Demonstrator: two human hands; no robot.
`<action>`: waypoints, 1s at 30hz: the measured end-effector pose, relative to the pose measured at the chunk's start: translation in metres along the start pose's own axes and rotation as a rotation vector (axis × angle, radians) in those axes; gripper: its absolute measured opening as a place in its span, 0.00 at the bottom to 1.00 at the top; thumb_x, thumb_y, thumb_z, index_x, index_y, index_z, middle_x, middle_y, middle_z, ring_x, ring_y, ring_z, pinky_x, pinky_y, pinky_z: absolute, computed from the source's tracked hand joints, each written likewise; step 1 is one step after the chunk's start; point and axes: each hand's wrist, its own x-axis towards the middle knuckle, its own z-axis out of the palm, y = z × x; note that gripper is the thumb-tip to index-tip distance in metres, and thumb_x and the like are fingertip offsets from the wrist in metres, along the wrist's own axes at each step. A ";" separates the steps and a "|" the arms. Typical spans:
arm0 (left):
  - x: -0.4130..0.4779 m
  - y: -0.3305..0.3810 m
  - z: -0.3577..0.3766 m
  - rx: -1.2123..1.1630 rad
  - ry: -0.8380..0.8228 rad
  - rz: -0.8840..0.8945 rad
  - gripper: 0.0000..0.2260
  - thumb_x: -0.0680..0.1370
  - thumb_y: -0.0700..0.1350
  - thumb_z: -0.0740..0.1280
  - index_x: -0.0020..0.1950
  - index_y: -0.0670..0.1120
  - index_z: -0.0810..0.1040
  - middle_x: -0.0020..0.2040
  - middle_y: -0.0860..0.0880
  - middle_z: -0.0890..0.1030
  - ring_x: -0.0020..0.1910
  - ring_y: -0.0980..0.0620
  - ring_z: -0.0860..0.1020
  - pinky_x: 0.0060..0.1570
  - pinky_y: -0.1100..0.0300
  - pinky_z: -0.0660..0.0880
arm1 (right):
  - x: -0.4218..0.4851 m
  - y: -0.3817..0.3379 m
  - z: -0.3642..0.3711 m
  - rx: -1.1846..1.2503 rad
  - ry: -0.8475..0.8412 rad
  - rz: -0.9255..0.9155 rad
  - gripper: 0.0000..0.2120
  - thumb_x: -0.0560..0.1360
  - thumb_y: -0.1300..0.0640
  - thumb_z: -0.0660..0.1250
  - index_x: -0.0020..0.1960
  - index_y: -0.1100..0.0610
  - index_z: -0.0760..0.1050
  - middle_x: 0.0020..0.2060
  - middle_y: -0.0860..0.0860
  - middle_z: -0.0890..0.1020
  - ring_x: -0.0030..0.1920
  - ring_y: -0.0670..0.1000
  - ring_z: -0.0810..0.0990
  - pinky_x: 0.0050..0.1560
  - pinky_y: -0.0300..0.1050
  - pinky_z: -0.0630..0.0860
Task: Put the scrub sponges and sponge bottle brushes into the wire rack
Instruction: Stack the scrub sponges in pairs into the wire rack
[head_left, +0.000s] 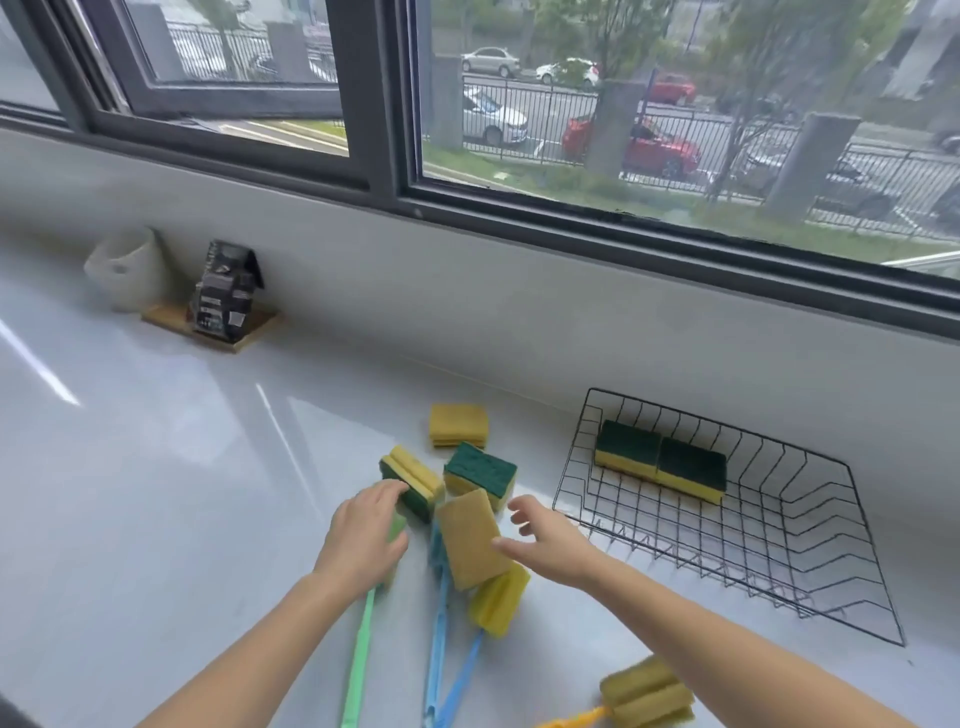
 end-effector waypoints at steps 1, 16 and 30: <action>0.010 -0.005 0.000 0.018 -0.010 0.030 0.24 0.75 0.46 0.65 0.71 0.49 0.66 0.71 0.52 0.69 0.70 0.51 0.67 0.67 0.57 0.64 | 0.006 -0.004 0.003 0.067 -0.024 0.054 0.31 0.73 0.41 0.67 0.69 0.55 0.63 0.63 0.53 0.75 0.60 0.52 0.75 0.56 0.44 0.73; 0.103 -0.037 0.033 0.165 -0.167 0.396 0.32 0.70 0.49 0.70 0.72 0.51 0.63 0.73 0.52 0.65 0.73 0.51 0.62 0.69 0.52 0.62 | 0.031 -0.020 0.019 0.369 -0.105 0.249 0.18 0.71 0.55 0.73 0.59 0.57 0.72 0.48 0.53 0.79 0.47 0.51 0.77 0.54 0.49 0.77; 0.121 -0.039 0.032 0.122 -0.082 0.392 0.27 0.64 0.48 0.69 0.63 0.48 0.71 0.59 0.50 0.77 0.62 0.48 0.74 0.62 0.52 0.66 | -0.038 0.029 -0.036 0.014 0.120 0.116 0.19 0.66 0.56 0.71 0.53 0.47 0.67 0.47 0.44 0.73 0.47 0.49 0.73 0.41 0.42 0.73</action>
